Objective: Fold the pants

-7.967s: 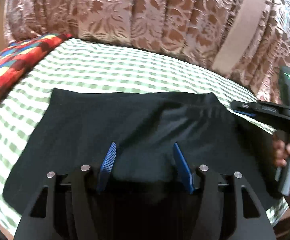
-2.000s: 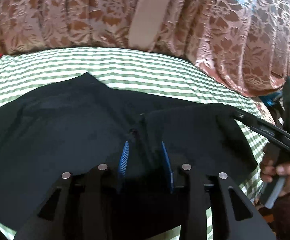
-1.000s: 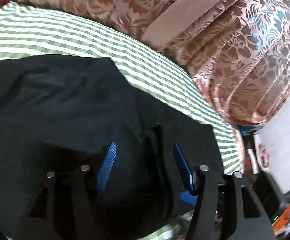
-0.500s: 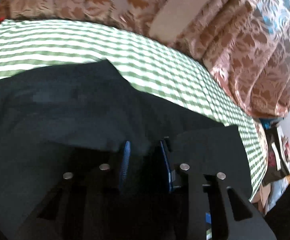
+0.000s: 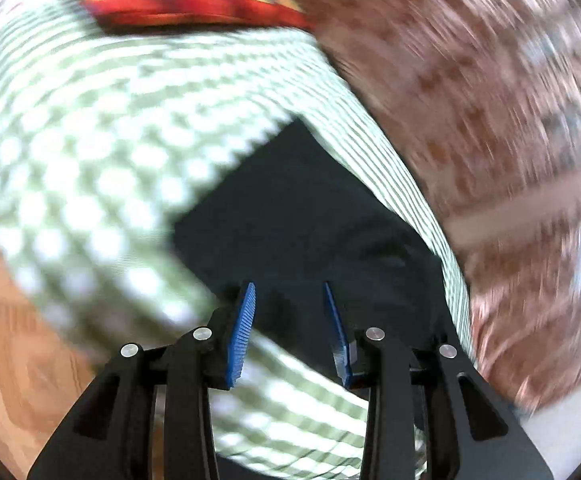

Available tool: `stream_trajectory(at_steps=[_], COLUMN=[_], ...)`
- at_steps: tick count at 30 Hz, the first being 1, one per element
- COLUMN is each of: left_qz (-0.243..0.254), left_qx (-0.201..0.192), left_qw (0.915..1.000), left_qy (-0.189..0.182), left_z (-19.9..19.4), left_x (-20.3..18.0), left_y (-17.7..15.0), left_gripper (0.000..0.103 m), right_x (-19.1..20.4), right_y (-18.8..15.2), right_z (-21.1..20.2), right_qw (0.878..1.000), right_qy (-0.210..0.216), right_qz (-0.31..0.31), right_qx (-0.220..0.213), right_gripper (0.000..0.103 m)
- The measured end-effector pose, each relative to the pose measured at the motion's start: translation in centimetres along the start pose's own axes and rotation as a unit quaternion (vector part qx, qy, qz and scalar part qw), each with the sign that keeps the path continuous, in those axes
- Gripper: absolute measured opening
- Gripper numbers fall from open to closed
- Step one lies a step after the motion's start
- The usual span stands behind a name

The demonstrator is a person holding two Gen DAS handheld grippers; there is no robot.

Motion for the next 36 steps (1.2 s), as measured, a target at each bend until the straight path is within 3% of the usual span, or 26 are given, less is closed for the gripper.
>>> stream_trajectory(at_steps=[3, 9, 11, 15, 19, 23, 28, 30, 33, 36], left_qz=[-0.057, -0.072, -0.058, -0.03, 0.081, 0.199, 0.326, 0.355, 0.397, 0.427], left_qx=[0.002, 0.001, -0.009, -0.028, -0.067, -0.071, -0.038, -0.02, 0.002, 0.023], left_qw=[0.9983, 0.9974, 0.9982, 0.9989, 0.9944, 0.9757, 0.9389, 0.9275, 0.9099, 0.8953], left_qy=[-0.015, 0.006, 0.013, 0.023, 0.01, -0.056, -0.104, -0.116, -0.12, -0.126], left_z=[-0.3, 2.7, 3.1, 4.1, 2.7, 0.7, 1.1, 1.8, 3.0, 3.9], left_x=[2.3, 1.7, 1.2, 0.2, -4.2, -10.9, -17.0, -18.3, -19.6, -20.6], left_y=[0.6, 0.3, 0.4, 0.9, 0.3, -2.5, -8.4, -10.5, -13.6, -16.1], left_gripper=[0.033, 0.034, 0.033, 0.013, 0.011, 0.011, 0.011, 0.011, 0.011, 0.011], right_x=[0.0, -0.2, -0.1, 0.0, -0.2, -0.7, 0.2, 1.1, 2.2, 2.3], right_y=[0.0, 0.2, 0.2, 0.2, 1.2, 3.6, 6.8, 8.3, 10.2, 11.1], right_z=[-0.1, -0.1, 0.0, -0.1, -1.8, -4.3, -4.2, -3.4, -1.7, 0.6], right_qw=[1.0, 1.0, 1.0, 1.0, 1.0, 0.999, 0.986, 0.977, 0.969, 0.969], right_qy=[-0.001, -0.002, -0.005, -0.01, -0.021, 0.006, 0.127, 0.175, 0.212, 0.208], right_qz=[-0.001, 0.004, 0.002, -0.003, -0.004, 0.031, 0.091, 0.11, 0.119, 0.134], right_qx=[0.0, 0.001, 0.002, 0.005, -0.003, -0.043, -0.051, -0.047, -0.036, -0.015], right_gripper=[0.071, 0.071, 0.071, 0.071, 0.073, 0.076, 0.085, 0.088, 0.09, 0.09])
Point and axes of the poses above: each gripper's, at about its wrist camera, not at the fingertips, and z roughly the way its jaws point, x to its left, y to its top, the point moved 8 cm from there along z, roughly the way its jaws point, and after that the axes turned 8 degrees about -z, right-handed, at the moved point
